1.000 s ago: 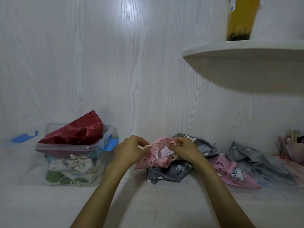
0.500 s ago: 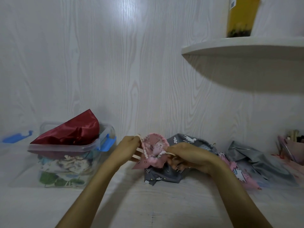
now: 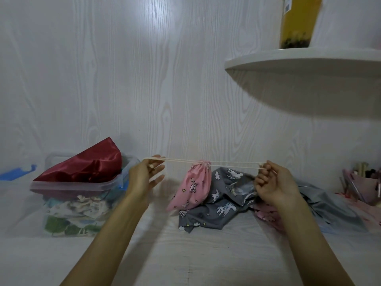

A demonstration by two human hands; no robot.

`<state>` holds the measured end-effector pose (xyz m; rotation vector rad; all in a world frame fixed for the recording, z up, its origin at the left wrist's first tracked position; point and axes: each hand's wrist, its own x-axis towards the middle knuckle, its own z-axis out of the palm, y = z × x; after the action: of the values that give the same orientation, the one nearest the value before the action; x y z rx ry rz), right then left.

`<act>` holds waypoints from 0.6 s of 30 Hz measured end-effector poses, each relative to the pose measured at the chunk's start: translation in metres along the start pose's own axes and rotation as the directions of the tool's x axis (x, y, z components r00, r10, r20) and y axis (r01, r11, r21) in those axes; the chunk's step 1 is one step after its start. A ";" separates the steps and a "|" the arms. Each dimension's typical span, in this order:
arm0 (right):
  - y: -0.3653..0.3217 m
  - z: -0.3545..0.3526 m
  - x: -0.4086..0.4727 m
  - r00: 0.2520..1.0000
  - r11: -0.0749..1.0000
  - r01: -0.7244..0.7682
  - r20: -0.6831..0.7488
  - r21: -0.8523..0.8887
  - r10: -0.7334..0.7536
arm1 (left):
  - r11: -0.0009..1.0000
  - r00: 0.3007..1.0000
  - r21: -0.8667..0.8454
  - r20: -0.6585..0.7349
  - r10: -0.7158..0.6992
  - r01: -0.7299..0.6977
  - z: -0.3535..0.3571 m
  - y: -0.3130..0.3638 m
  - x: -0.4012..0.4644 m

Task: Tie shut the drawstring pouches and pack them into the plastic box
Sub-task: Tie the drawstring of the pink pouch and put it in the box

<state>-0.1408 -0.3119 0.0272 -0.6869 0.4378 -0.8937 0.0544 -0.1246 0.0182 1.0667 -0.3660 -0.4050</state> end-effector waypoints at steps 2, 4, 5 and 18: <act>0.003 -0.001 0.003 1.000 0.998 0.019 -0.010 -0.065 -0.020 | 0.999 0.998 -0.021 -0.029 0.049 -0.050 0.007 0.005 -0.001; 0.003 -0.003 0.004 0.997 0.945 0.065 -0.012 -0.322 -0.072 | 0.998 0.998 0.038 -0.011 0.057 -0.056 0.006 0.010 0.004; 0.002 -0.006 0.004 0.995 0.861 0.079 -0.014 -0.502 -0.099 | 0.989 0.999 0.146 0.042 0.029 -0.034 0.002 0.011 0.007; -0.015 0.043 -0.078 0.808 -0.159 0.451 0.326 -0.878 0.490 | 0.200 0.931 0.927 0.344 -0.120 -0.317 -0.020 0.009 0.005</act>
<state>-0.1671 -0.2387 0.0735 -2.4932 0.5015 0.0829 0.0699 -0.1079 0.0181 2.2782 -1.1366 -0.1831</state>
